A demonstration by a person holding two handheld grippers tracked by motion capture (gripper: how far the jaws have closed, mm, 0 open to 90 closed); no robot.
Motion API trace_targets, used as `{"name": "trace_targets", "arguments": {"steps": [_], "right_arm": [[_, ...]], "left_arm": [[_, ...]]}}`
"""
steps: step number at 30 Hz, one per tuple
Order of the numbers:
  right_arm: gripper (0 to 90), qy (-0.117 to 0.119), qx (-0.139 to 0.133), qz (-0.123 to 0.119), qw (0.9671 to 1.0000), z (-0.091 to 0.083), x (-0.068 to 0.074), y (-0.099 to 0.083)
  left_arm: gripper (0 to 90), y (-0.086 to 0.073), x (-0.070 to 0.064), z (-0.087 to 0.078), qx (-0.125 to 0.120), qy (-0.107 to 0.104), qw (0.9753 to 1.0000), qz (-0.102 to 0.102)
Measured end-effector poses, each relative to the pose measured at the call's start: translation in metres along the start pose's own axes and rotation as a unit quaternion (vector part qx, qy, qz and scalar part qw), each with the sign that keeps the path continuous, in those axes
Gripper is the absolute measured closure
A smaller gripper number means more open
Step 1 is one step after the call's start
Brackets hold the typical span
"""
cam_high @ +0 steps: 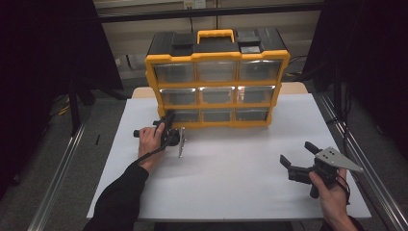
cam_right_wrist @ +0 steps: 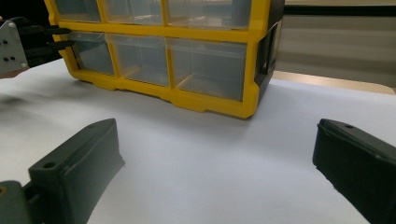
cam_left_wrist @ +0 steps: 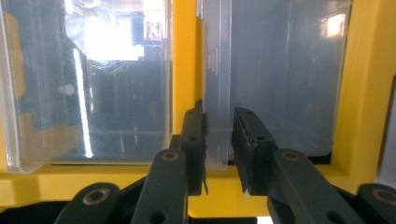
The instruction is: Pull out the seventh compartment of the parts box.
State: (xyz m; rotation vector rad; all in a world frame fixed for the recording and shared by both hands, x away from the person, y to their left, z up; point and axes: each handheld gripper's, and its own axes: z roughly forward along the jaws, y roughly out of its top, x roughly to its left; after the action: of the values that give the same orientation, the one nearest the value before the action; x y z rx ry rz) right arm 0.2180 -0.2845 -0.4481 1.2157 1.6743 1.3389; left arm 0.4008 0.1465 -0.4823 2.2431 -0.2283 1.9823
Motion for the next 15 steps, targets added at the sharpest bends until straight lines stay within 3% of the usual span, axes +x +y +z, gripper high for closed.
{"name": "trace_targets", "arguments": {"steps": [1,2,4,5,6,7,8,9,11,13,14,15], "right_arm": [[0.5,0.001,0.0,0.0,1.0,0.0001,-0.0001,0.0],[0.4,0.001,0.0,0.0,1.0,0.0001,0.0,0.0001],[0.5,0.001,0.0,0.001,1.0,-0.0002,0.0003,0.0],[0.5,0.002,0.001,0.001,1.0,-0.0004,0.0004,0.0],[0.5,0.002,0.001,0.001,1.0,-0.0003,0.0006,0.0],[0.5,0.002,0.001,0.001,1.0,-0.0003,0.0006,0.0],[0.5,0.002,0.0,0.001,1.0,-0.0003,0.0007,0.0001],[0.5,0.003,0.0,0.001,1.0,-0.0003,0.0006,0.0001],[0.5,0.002,0.0,0.001,1.0,-0.0002,0.0004,0.0],[0.5,0.003,0.001,0.001,1.0,-0.0004,0.0002,0.0],[0.5,0.004,0.001,0.001,1.0,-0.0004,0.0002,0.0],[0.5,0.004,0.0,0.001,1.0,-0.0004,0.0002,0.0]], "left_arm": [[75.8,0.0021,0.0066,-0.0008,0.007,-0.005,0.9991,0.041],[77.4,0.0003,0.0028,-0.0006,0.002,-0.001,1.0,0.008],[77.7,-0.0005,0.001,-0.0002,-0.001,0.0,1.0,-0.003],[78.2,-0.0002,0.002,-0.0011,0.005,-0.002,0.9999,0.009],[78.6,0.0009,0.0055,-0.0022,0.011,0.001,0.9993,0.035],[78.6,0.0009,0.0055,-0.0022,0.011,0.001,0.9993,0.035],[78.7,-0.0007,0.0008,-0.001,0.002,0.002,1.0,0.002],[78.8,0.0005,0.0048,-0.0027,0.01,0.007,0.9995,0.03],[78.8,0.0001,0.005,-0.002,0.006,0.004,0.9995,0.032],[78.6,0.0002,0.0055,-0.0034,0.015,0.004,0.9994,0.032],[78.6,0.0,0.0049,-0.0024,0.005,0.012,0.9996,0.025],[78.6,-0.0006,0.0022,-0.0009,-0.01,0.017,0.9998,0.003]]}}
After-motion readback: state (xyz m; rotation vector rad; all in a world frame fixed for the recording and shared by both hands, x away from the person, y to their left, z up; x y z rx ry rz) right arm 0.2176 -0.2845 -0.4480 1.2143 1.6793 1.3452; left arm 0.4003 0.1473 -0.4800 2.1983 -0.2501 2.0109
